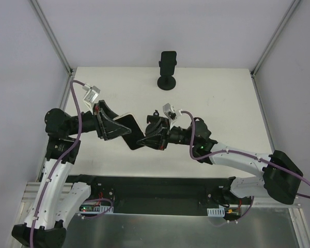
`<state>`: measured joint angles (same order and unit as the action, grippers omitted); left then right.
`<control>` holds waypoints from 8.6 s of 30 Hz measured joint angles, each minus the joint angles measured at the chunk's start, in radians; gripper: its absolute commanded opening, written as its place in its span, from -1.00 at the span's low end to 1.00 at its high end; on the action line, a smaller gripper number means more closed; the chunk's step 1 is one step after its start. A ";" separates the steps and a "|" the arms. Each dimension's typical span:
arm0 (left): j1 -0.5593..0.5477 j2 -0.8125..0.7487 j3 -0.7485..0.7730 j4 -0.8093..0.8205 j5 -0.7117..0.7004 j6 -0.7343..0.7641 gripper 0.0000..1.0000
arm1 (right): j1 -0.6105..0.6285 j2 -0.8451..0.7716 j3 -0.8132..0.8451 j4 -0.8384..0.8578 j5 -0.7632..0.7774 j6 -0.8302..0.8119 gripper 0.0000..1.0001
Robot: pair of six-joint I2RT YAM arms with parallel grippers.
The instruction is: Place the phone on the phone stand
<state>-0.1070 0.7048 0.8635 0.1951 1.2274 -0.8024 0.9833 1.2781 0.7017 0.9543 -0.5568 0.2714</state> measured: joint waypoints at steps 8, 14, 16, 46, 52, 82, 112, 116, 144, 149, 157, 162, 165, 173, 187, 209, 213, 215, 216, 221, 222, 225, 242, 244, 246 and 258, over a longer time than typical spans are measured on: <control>-0.176 0.092 0.016 0.122 -0.034 0.042 -0.68 | -0.006 -0.032 -0.018 0.063 -0.065 0.072 -0.99; -0.204 0.092 0.028 0.122 -0.043 0.050 -0.58 | -0.017 -0.036 -0.032 0.093 -0.068 0.077 -0.99; -0.208 0.092 0.031 0.122 -0.043 0.050 -0.78 | -0.019 -0.036 -0.039 0.111 -0.071 0.080 -0.99; -0.246 0.179 0.419 -0.960 -1.080 0.367 -1.00 | -0.058 0.007 0.471 -1.285 0.812 -0.007 0.28; -0.246 0.175 0.441 -0.963 -1.079 0.342 -1.00 | -0.035 0.138 0.557 -1.403 0.832 0.014 0.19; -0.246 0.192 0.380 -0.922 -0.786 0.459 -1.00 | -0.017 0.227 0.596 -1.384 0.915 -0.056 -0.40; -0.490 0.532 0.187 -0.212 -0.242 0.969 -1.00 | -0.286 0.184 0.470 -1.148 0.347 -0.459 -0.99; -0.490 0.643 0.195 -0.131 -0.233 1.020 -1.00 | -0.307 0.190 0.463 -1.123 0.278 -0.466 -0.99; -0.490 0.793 0.319 -0.229 -0.055 1.214 -1.00 | -0.328 0.195 0.431 -1.083 0.068 -0.536 -0.99; -0.482 0.802 0.343 -0.249 -0.034 1.244 -1.00 | -0.330 0.196 0.431 -1.084 0.054 -0.551 -0.99; -0.435 0.800 0.343 -0.308 -0.043 1.296 -1.00 | -0.330 0.196 0.423 -1.060 0.073 -0.541 -0.99; -0.423 0.713 0.273 -0.308 -0.163 1.281 -1.00 | -0.315 0.179 0.381 -0.995 0.119 -0.494 -0.99; -0.430 0.625 0.209 -0.302 -0.309 1.207 -1.00 | -0.293 0.148 0.328 -0.930 0.161 -0.443 -0.99; -0.542 0.469 0.105 -0.298 -0.780 1.029 -1.00 | -0.171 0.008 0.154 -0.780 0.473 -0.314 -1.00; -0.640 0.501 0.058 -0.166 -1.053 0.770 -1.00 | 0.220 -0.017 0.094 -0.771 1.416 -0.193 -1.00; -0.540 0.603 0.029 0.131 -1.247 0.793 -1.00 | 0.286 -0.238 0.013 -0.528 1.454 -0.276 -0.42; -0.517 0.504 0.003 0.006 -1.073 0.874 -1.00 | 0.043 -0.314 -0.004 -0.578 1.145 -0.307 0.03; -0.504 0.472 0.010 -0.077 -0.973 0.935 -1.00 | -0.060 -0.329 -0.010 -0.600 0.986 -0.319 0.37; -0.496 0.462 0.017 -0.116 -0.927 0.965 -1.00 | -0.092 -0.328 -0.010 -0.609 0.925 -0.322 0.46; -0.443 0.416 0.025 -0.227 -0.712 1.064 -1.00 | -0.154 -0.241 -0.007 -0.638 0.567 -0.387 0.73; -0.434 0.409 0.025 -0.243 -0.678 1.081 -1.00 | -0.154 -0.214 -0.004 -0.647 0.517 -0.393 0.74; -0.419 0.398 0.026 -0.272 -0.614 1.108 -1.00 | -0.155 -0.157 -0.003 -0.674 0.419 -0.404 0.76; -0.194 0.539 0.137 -0.311 -0.386 1.049 0.77 | -0.203 -0.149 -0.001 -0.681 0.324 -0.407 0.80; -0.194 0.519 0.134 -0.312 -0.414 1.026 0.83 | -0.204 -0.149 -0.001 -0.680 0.323 -0.407 0.80; -0.194 0.442 0.110 -0.309 -0.498 0.962 0.90 | -0.210 -0.150 -0.001 -0.679 0.322 -0.407 0.80; -0.194 -0.011 -0.170 -0.387 -0.867 0.469 0.57 | -0.222 -0.160 -0.001 -0.665 0.323 -0.407 0.81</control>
<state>-0.3012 0.6937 0.6937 -0.1921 0.3599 -0.3332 0.7612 1.1183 0.7006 0.2890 -0.2337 -0.1356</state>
